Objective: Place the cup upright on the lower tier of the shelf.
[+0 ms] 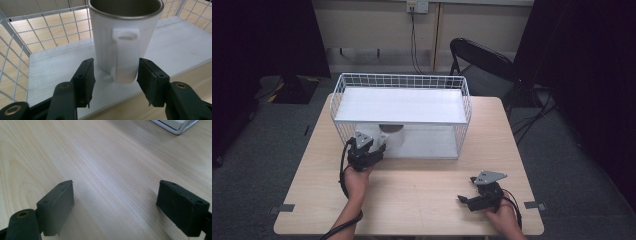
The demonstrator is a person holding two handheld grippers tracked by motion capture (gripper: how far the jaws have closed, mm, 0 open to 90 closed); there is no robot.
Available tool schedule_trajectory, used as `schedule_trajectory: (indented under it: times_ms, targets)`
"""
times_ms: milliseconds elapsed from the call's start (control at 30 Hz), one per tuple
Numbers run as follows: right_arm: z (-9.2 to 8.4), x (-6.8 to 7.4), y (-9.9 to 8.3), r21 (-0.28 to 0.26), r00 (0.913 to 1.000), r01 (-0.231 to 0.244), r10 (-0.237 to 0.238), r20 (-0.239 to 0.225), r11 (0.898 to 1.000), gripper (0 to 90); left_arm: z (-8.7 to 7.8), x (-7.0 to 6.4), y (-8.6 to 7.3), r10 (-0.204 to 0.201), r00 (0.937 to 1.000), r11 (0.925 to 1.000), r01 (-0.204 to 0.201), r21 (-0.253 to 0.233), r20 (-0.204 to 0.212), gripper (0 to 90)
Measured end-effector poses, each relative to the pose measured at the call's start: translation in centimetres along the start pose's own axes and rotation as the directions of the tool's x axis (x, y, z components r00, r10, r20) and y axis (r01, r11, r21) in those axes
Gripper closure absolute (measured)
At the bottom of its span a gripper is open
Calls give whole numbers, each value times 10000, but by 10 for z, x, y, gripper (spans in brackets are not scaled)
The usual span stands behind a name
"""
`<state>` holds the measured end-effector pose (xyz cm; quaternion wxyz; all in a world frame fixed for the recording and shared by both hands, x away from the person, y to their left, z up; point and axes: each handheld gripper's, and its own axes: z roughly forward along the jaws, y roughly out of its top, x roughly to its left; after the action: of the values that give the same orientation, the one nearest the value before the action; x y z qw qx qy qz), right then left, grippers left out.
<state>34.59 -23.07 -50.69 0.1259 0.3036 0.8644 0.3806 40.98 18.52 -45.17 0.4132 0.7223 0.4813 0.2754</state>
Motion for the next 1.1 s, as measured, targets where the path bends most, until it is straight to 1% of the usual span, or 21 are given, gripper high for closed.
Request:
schedule_trajectory:
  times_ms: [33, 67, 100, 133, 167, 200, 267, 400, 500, 533, 600, 633, 667, 700, 733, 833, 900, 933, 967, 1000, 1100]
  targets:
    - [0, 0, 0, 0, 10000, 0, 0, 0, 10000, 134, 0, 0, 0, 0, 10000, 10000, 0, 0, 0, 484]
    - [0, 0, 0, 0, 10000, 0, 0, 1, 10000, 134, -1, 1, -1, -105, 9999, 9999, 105, -28, 20, 484]
    - [0, 0, 0, 0, 10000, 2, -2, 1, 10000, 134, -2, 2, -2, -90, 10000, 10000, 90, 13, 14, 484]
    - [0, 0, 0, -1, 10000, 0, 0, 1, 10000, 134, -4, 4, -2, -72, 9999, 10000, 72, 65, -124, 490]
    - [0, 0, 0, -1, 10000, -2, 2, 1, 10000, 134, -5, 5, -2, -18, 9999, 9999, 20, 144, -148, 492]
    - [0, 0, 0, -1, 10000, 1, -1, 0, 10000, 134, -6, 5, -2, -22, 9997, 9999, 25, 117, -232, 491]
    - [0, 0, 0, -2, 10000, 1, -1, 0, 10000, 134, -7, 7, -3, -88, 9995, 9998, 93, 180, -297, 486]
    - [0, 0, 0, -1, 10000, 0, 0, -1, 10000, 135, -9, 8, -5, -213, 9994, 9997, 216, 134, -267, 462]
    - [0, 0, 0, -1, 10000, -2, 2, -1, 10000, 134, -12, 8, -6, -301, 9992, 9994, 305, 146, -254, 424]
    - [0, 0, 0, -1, 10000, 0, 0, 0, 10000, 134, -14, 9, -7, -233, 9995, 9996, 236, 168, -216, 409]
    - [0, 0, 0, -2, 10000, -1, 1, 1, 10000, 134, -17, 10, -7, -359, 9993, 9993, 360, 117, -116, 393]
    - [0, 0, 0, -2, 10000, -1, 1, 1, 10000, 134, -17, 10, -7, -359, 9993, 9993, 360, 117, -116, 376]
    - [0, 0, 0, -1, 10000, 1, -1, -1, 10000, 134, -20, 11, -7, -298, 9995, 9992, 299, 262, -47, 376]
    - [0, 0, 0, 1, 10000, -3, 3, 0, 10000, 134, -21, 11, -7, -409, 9992, 9990, 409, 186, -17, 338]
    - [0, 0, 0, -1, 10000, 0, 0, -1, 10000, 134, -25, 13, -7, -285, 9995, 9991, 281, 326, 125, 327]
    - [0, 0, 0, 1, 10000, -2, 2, -1, 10000, 134, -29, 15, -7, -400, 9989, 9985, 390, 390, 250, 262]
    - [0, 0, 0, 1, 10000, -3, 3, 0, 10000, 134, -35, 17, -9, -427, 9984, 9982, 410, 437, 372, 249]
    - [0, 0, 0, -2, 10000, -1, 1, 0, 10000, 134, -37, 17, -10, -328, 9987, 9982, 307, 522, 402, 242]
    - [0, 0, 0, -2, 10000, 0, 0, 1, 10000, 134, -38, 17, -12, -396, 9984, 9982, 378, 459, 407, 233]
    - [0, 0, 0, -2, 10000, -1, 1, 0, 10000, 134, -40, 18, -13, -251, 9987, 9983, 226, 540, 451, 226]
    - [0, 0, 0, 1, 10000, -2, 2, -1, 10000, 134, -43, 17, -16, -247, 9986, 9987, 225, 460, 471, 226]
